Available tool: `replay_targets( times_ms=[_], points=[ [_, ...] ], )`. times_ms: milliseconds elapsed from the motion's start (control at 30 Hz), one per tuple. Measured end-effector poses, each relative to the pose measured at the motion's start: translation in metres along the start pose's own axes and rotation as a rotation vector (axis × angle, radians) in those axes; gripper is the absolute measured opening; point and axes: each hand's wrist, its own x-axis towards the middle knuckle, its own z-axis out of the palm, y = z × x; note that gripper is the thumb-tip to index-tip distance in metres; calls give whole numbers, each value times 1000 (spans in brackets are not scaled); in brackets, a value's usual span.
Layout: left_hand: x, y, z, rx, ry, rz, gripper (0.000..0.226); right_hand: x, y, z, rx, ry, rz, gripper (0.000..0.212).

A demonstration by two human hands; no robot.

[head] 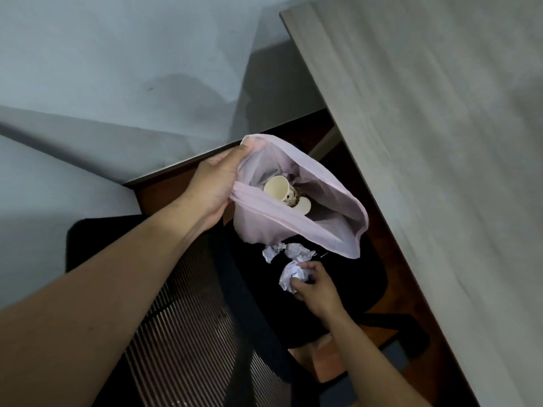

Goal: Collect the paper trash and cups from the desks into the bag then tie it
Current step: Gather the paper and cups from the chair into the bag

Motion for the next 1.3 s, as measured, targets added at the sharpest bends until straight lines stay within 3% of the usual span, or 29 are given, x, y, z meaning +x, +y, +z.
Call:
replay_targets(
  times_ms=[100,200,267,367,500,600,733,767,867,967,1033,1167,1300],
  points=[
    [0,-2,2,28,2,20,33,-41,-48,-21,478,-265,44,26],
    [2,-8,-4,82,20,43,31,-74,-99,-43,740,-545,-30,34],
    [4,-11,-9,133,15,40,36,-86,-132,-53,809,-600,-112,39],
    [5,-14,-12,191,2,54,37,-79,-174,-59,841,-524,-220,36],
    [4,-15,-11,233,-15,59,38,-33,-193,-48,634,-214,-163,27],
    [5,-14,-13,251,-8,61,35,-4,-191,-33,460,-63,-108,37],
    [7,-12,-14,210,23,69,31,-8,-191,-27,215,50,-219,61],
    [7,-11,-14,196,30,69,31,-19,-194,-31,176,84,-265,58],
    [7,-10,-12,176,59,59,30,-48,-185,-44,216,-36,-360,22],
    [8,-10,-12,171,47,63,33,-63,-156,-47,45,-439,-276,24],
    [8,-9,-11,174,54,59,32,-48,-126,-38,-280,-551,-211,24],
    [9,-6,-9,169,61,58,24,3,-78,-16,-894,-402,-234,59],
    [13,-9,-9,178,51,69,27,43,-54,1,-992,-161,-175,65]
  ],
)
